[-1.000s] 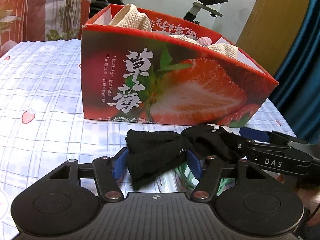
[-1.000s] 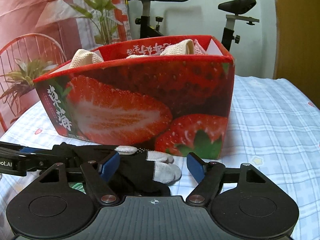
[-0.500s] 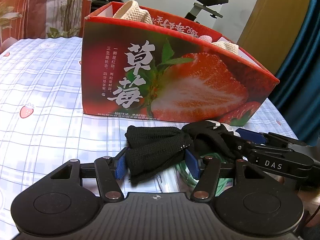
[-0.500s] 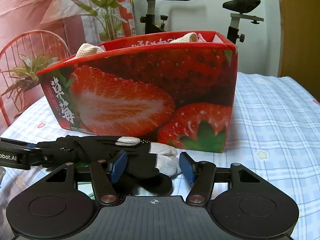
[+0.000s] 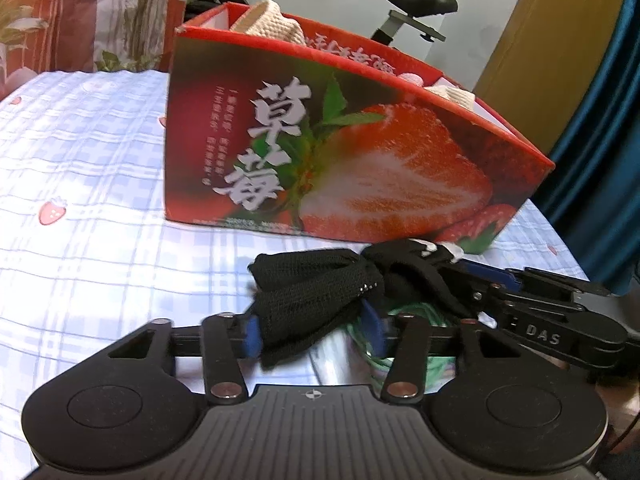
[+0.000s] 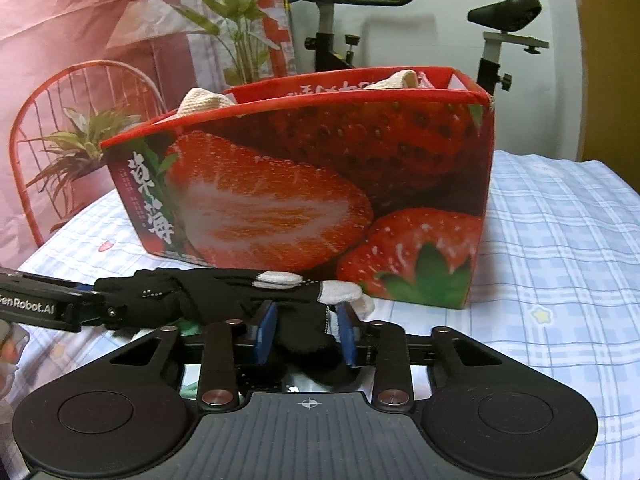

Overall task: Organize soft objects
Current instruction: 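Lift the black glove with both grippers and lower it into the box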

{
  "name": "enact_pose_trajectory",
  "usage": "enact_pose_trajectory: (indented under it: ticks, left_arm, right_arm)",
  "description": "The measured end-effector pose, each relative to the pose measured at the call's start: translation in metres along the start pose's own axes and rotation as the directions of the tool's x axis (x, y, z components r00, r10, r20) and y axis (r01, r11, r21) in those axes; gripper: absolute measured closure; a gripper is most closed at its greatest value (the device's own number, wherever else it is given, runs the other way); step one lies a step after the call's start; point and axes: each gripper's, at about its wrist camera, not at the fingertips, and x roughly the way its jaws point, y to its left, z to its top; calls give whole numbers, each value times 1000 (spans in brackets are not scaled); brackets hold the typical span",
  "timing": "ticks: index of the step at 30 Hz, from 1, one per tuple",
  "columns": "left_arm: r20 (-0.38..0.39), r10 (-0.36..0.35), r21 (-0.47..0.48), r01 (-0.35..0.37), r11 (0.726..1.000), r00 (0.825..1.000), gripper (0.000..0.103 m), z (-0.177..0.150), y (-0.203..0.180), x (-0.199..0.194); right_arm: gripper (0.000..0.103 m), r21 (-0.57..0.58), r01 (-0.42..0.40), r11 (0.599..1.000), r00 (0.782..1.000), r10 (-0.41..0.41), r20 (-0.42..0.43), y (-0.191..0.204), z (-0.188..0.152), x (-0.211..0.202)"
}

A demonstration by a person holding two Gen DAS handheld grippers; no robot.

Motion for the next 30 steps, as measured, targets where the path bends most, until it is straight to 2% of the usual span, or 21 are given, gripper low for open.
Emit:
enact_pose_trajectory:
  ticks: [1,3,7,19,26,30]
  left_arm:
    - [0,8,11,-8,1000,1000,64,0,-2,-1]
    - [6,18,27,-19,999,1000,68,-1,-4,-3]
    - [16,13,20,-14,1000,1000,73,0,-4,-7]
    - [89,-9,64,3,998,996,74,7,-16,-37]
    - [99,-23,59,17,998,995,75,3,-19,-46]
    - [88,-25,51,20,998,996,75,0,-16,-47]
  right_arm:
    - [80,-8,-4,1000,1000,4,1,1,-1,-1]
    - [85,-24,-10,1000,1000,10,2,5,-1,-1]
    - [87,-28,-13,1000,1000,14,5,5,-1,-2]
    - [88,-41,-31,999,998,33,47,16,4,-25]
    - [88,-32,-28,999,997,31,73,18,10,-43]
    - [88,-25,-27,999,998,28,61,21,7,-46]
